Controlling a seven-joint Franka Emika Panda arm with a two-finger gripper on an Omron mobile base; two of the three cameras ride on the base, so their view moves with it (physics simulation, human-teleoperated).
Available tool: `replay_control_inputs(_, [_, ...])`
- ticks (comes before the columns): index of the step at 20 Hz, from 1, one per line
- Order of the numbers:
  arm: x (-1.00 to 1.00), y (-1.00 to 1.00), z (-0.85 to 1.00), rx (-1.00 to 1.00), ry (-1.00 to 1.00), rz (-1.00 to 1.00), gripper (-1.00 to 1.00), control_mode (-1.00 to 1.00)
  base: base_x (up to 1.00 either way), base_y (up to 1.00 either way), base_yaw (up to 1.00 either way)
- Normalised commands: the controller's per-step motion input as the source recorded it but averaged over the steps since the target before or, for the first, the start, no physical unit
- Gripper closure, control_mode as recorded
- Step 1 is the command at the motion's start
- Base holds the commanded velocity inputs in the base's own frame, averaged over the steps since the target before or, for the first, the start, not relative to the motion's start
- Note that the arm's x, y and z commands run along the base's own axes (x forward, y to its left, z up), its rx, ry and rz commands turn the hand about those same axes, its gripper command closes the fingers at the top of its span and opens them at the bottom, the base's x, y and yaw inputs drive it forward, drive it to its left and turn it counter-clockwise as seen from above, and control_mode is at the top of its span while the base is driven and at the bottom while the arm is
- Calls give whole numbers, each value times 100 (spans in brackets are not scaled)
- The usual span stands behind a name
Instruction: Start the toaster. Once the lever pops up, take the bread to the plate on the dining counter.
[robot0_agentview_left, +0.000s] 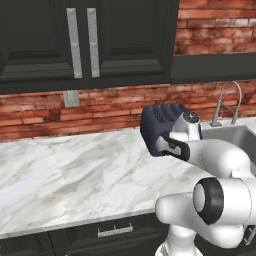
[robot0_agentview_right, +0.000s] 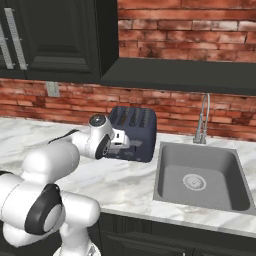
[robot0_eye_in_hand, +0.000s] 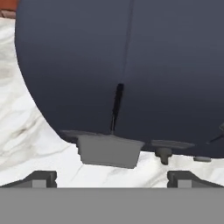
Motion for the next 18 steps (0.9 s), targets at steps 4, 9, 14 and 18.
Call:
replay_control_inputs(4, [-1,-17,47,3,-1,-1,-100,-100,0,0,0])
replay_control_inputs(9, [0,-13,37,0,-5,0,-100,-100,0,0,0])
replay_control_inputs(14, [0,0,30,0,-6,0,-100,-100,0,0,0])
replay_control_inputs(18, [0,0,14,0,-12,0,-100,-100,0,0,0])
